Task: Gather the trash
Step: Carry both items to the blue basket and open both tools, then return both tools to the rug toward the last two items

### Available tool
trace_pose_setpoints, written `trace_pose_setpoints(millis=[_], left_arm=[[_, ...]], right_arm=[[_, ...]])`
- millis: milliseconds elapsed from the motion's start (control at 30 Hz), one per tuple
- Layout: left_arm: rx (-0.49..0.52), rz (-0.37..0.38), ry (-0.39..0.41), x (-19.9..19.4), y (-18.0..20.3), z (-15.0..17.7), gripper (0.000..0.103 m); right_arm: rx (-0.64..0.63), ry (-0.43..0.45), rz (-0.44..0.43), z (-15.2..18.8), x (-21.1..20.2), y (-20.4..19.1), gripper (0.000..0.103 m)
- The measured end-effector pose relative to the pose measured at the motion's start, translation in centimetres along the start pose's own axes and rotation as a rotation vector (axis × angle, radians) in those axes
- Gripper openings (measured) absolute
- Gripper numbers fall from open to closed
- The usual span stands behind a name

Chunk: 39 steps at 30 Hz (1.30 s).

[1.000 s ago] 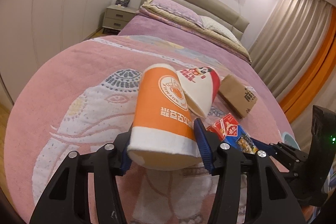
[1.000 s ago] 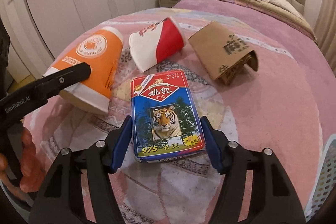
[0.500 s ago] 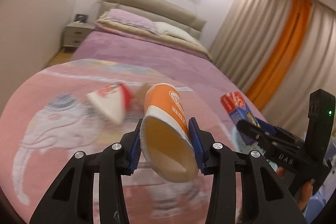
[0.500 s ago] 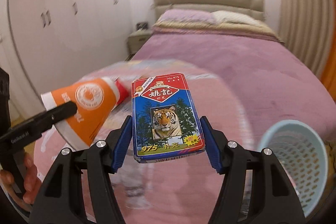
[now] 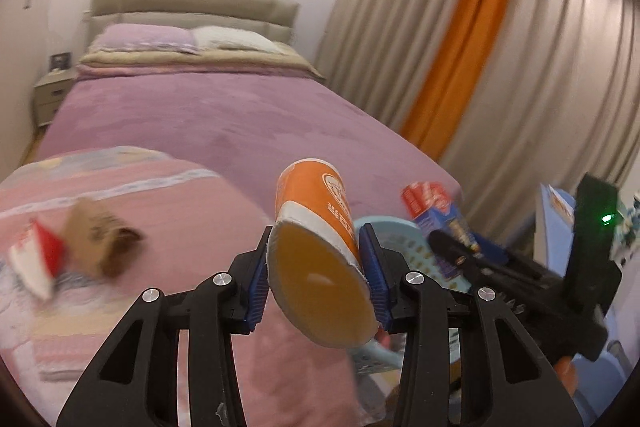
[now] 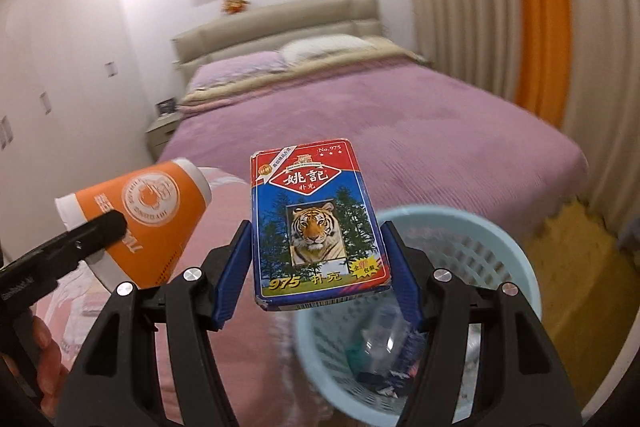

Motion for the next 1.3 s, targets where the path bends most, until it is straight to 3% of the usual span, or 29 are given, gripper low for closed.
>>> trace_pose_setpoints(millis=[167,267,333,433,567,767,967,1133,1300], left_arm=[[0.031,0.086,-0.063,4.4,3.6,0.0,0.041],[0.066,0.083,-0.070,6.4,5.1,0.4,0.046],[0.071,0.079,-0.096,7.7,5.3,1.0,0.056],[0.046,0.092,-0.139,8.3,4.4,2.5,0.057],[0.026,0.071,-0.132,7.0,2.5,3.4,0.057],[-0.020,0.030,-0.057,2.6,-1.0,3.1,0.057],[-0.064,-0.048,0.031,-2.6,-5.5,1.8,0.057],[-0.100,-0.160,0.083,-6.2,-10.4,0.9,0.057],[-0.189,-0.273,0.094,-8.7,-17.5,0.8,0.057]], right_arm=[[0.098,-0.060,0.073,1.4,0.9,5.1,0.060],[0.134,-0.103,0.112,2.3,1.6,6.7,0.062],[0.156,-0.136,0.148,2.5,2.2,8.1,0.066],[0.159,-0.140,0.167,3.0,2.4,8.4,0.066],[0.141,-0.116,0.165,3.1,2.3,8.1,0.066],[0.062,-0.068,0.100,2.5,1.4,4.1,0.066],[-0.058,-0.020,-0.019,1.5,0.7,-2.4,0.066],[-0.174,-0.017,-0.139,1.2,1.3,-9.4,0.066],[-0.280,-0.038,-0.264,1.2,2.9,-16.4,0.066]])
Point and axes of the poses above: each gripper's, at about its wrist camera, not at the fingertips, and x roughly the way its jaws point, y to its right, z to its underside, the point moved 8 cm from there along x, roughly the way its jaws point, and after that the axes turned 4 degrees about -z, right-handed, at the moved point
